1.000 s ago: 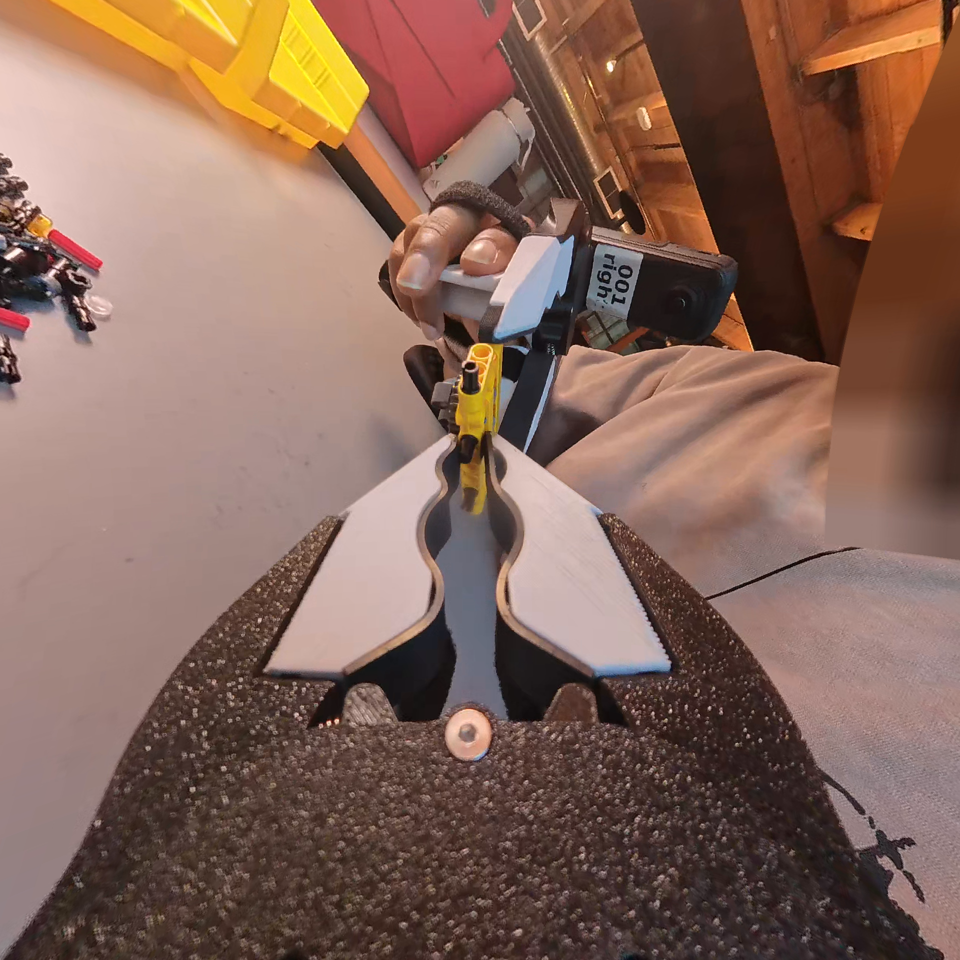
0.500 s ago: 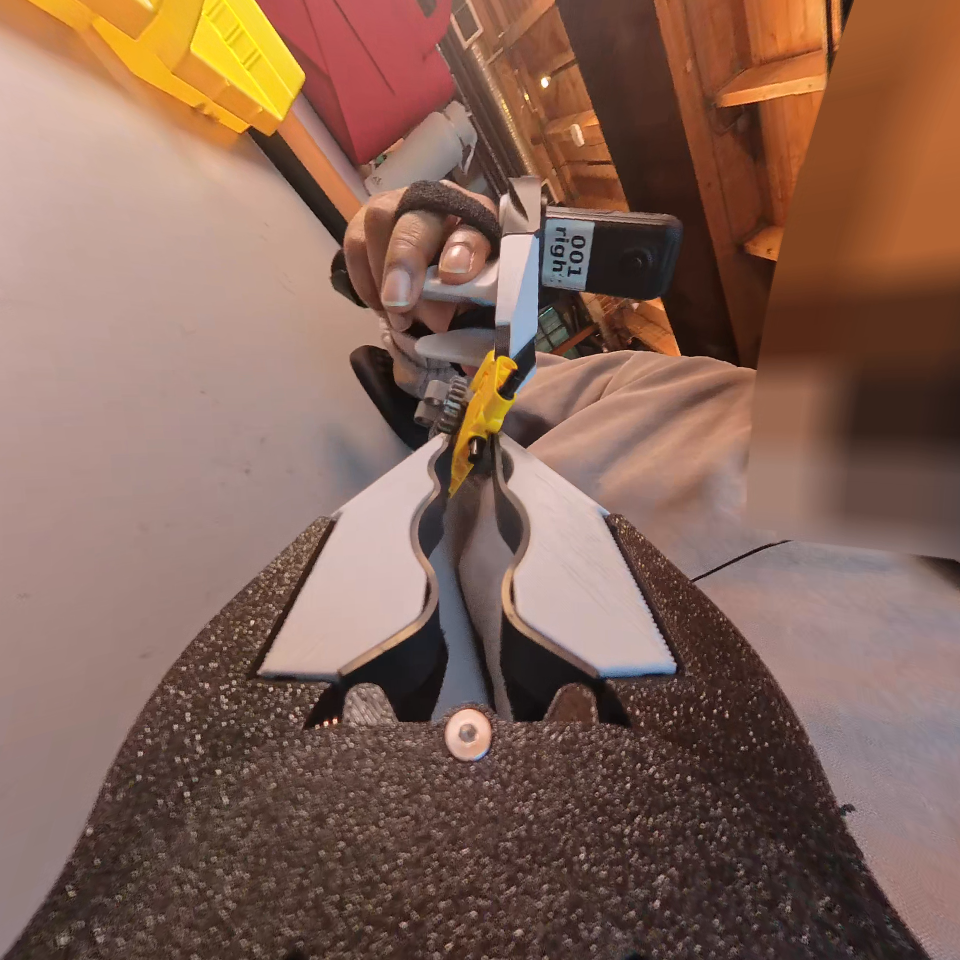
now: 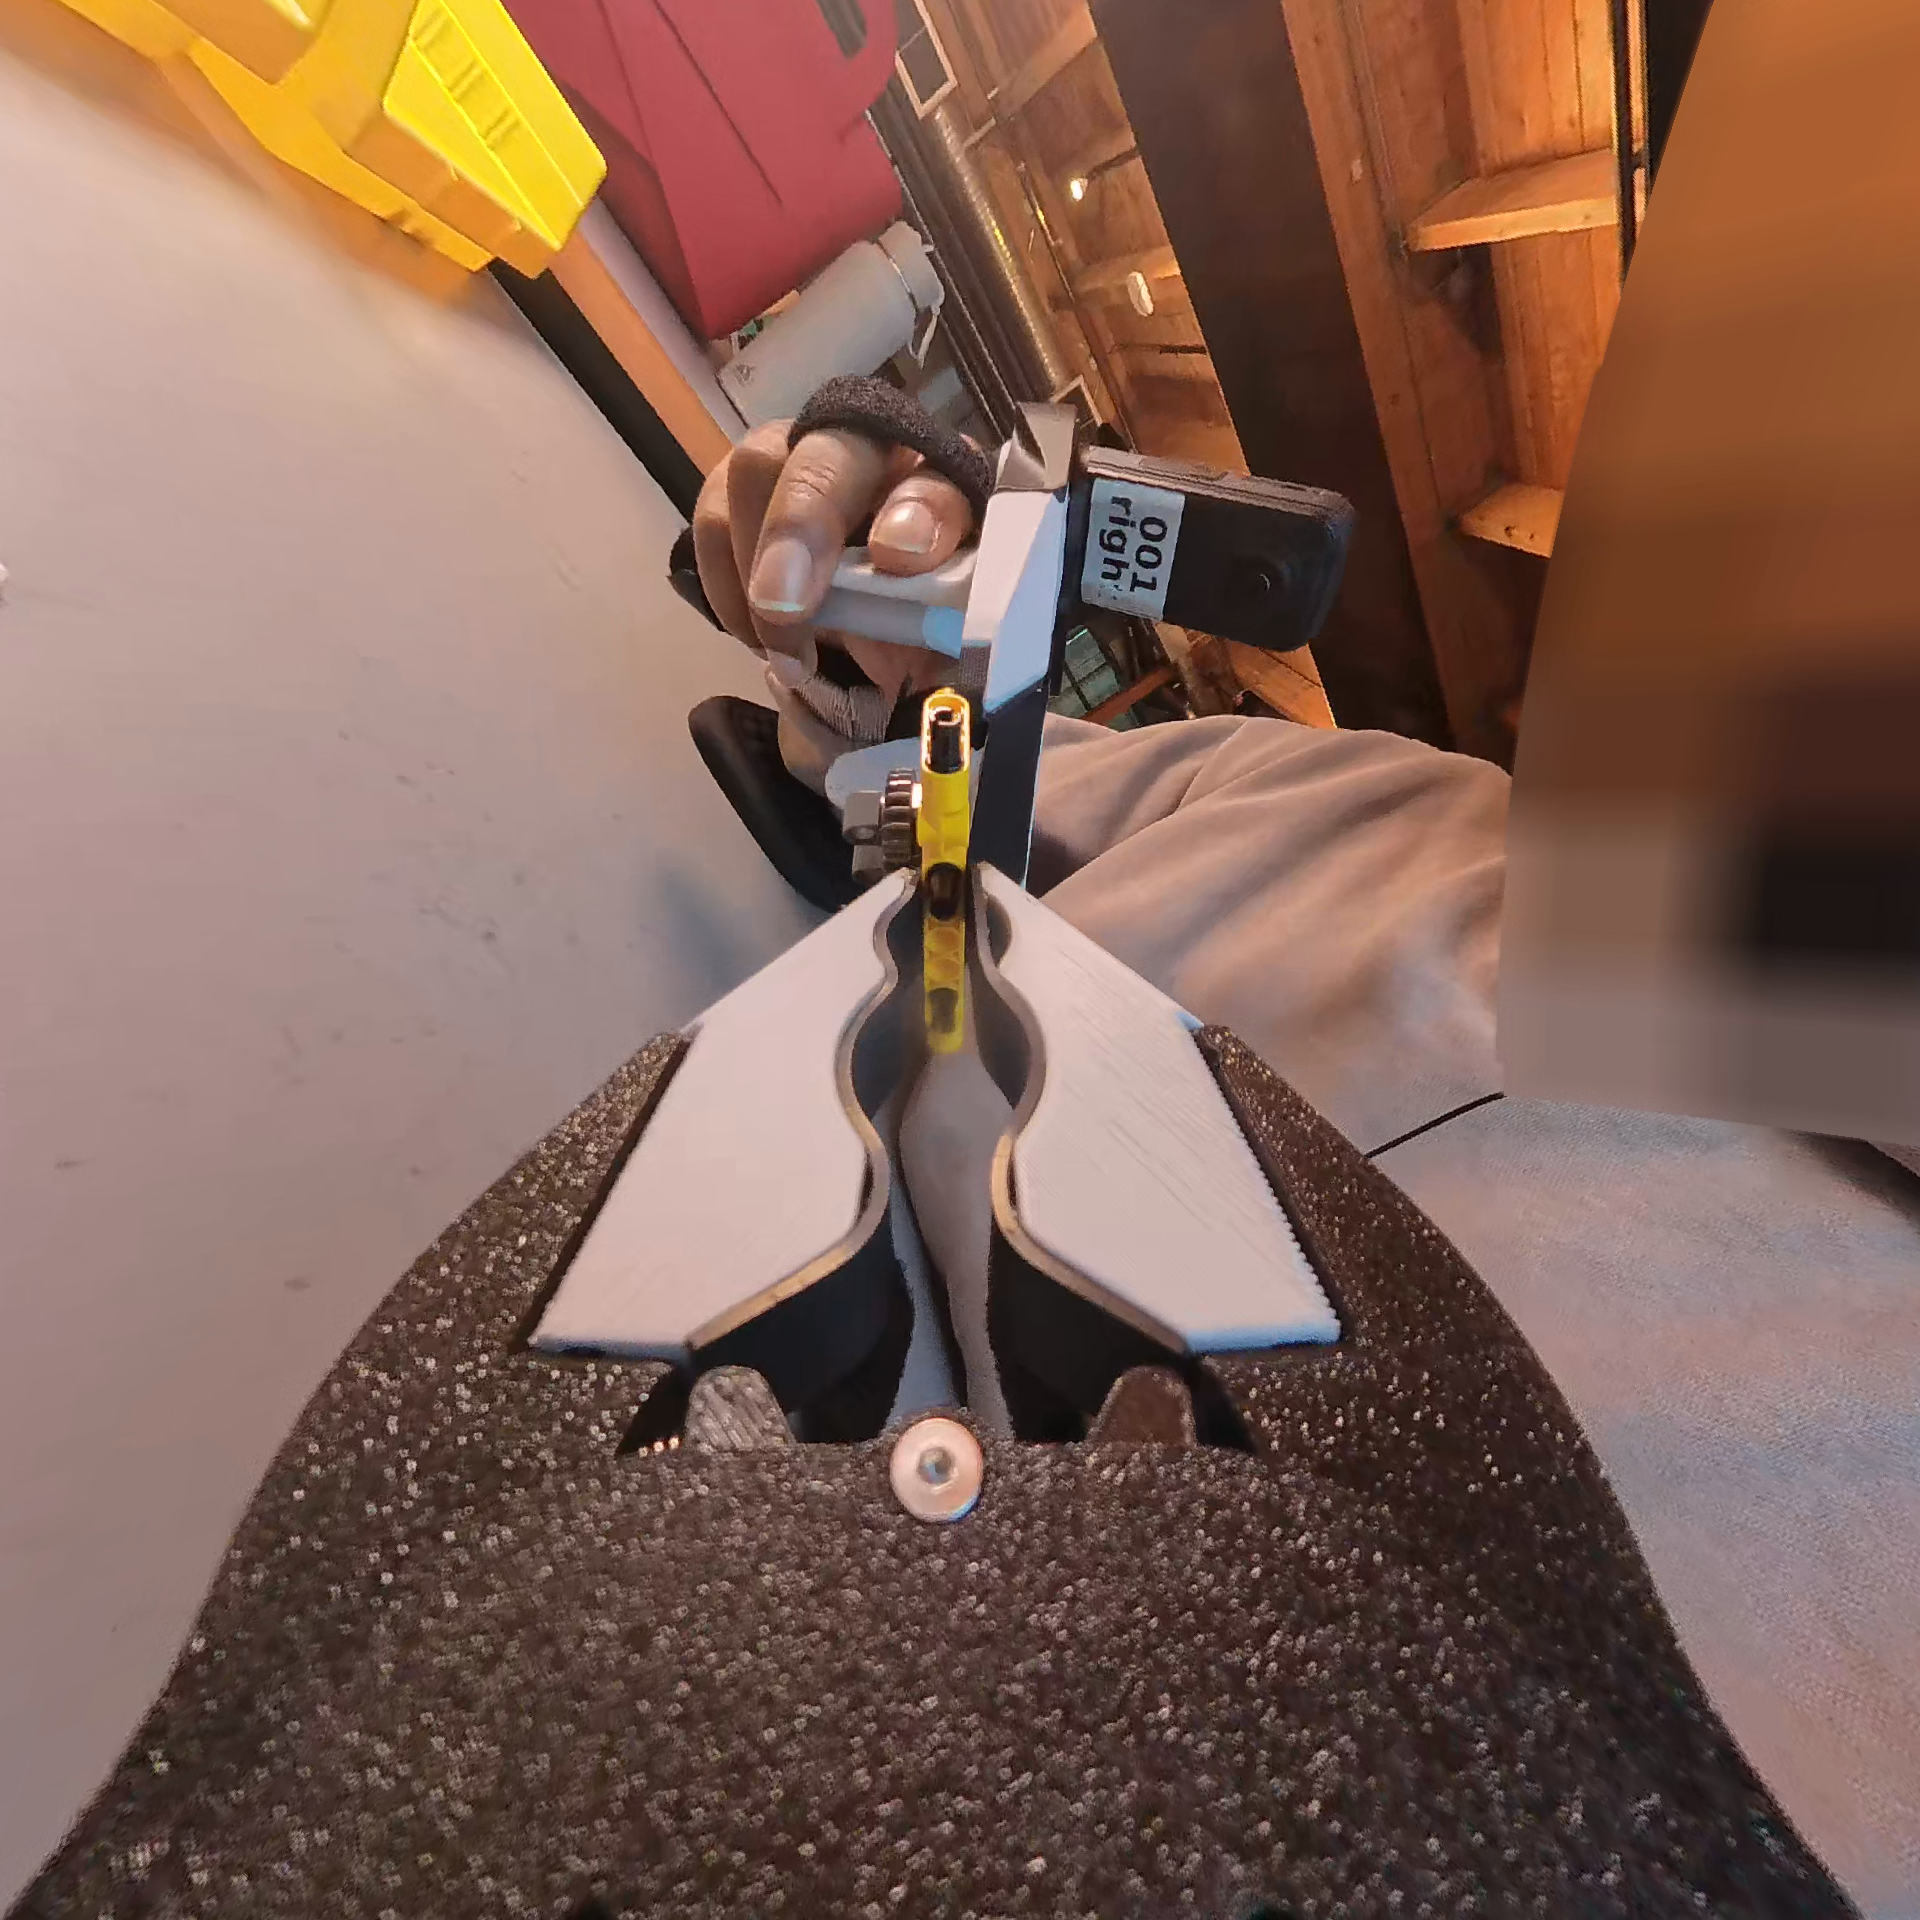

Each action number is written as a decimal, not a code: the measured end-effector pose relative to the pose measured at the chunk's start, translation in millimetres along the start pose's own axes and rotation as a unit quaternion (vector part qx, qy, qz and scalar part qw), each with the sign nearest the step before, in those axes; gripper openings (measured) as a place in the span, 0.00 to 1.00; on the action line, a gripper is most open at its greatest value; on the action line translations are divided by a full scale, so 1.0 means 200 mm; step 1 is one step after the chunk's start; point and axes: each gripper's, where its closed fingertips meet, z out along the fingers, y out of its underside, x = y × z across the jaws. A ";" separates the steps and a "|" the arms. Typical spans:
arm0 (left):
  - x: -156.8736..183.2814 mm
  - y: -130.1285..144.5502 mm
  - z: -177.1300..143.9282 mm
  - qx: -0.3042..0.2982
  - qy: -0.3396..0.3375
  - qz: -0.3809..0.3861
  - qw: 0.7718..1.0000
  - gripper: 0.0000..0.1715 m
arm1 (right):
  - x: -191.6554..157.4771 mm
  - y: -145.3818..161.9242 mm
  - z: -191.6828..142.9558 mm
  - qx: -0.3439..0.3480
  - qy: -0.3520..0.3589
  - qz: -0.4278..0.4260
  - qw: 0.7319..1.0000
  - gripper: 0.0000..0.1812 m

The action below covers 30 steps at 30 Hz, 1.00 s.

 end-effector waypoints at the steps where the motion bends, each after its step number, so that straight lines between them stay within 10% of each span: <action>1: 0.00 0.00 0.00 -0.002 0.001 -0.002 1.000 0.03 | 0.00 0.00 0.00 -0.003 -0.002 0.001 1.000 0.31; 30: 0.11 -0.17 -0.04 0.077 -0.004 0.099 0.992 0.03 | 0.16 -0.07 -0.03 0.034 0.069 0.048 0.996 0.32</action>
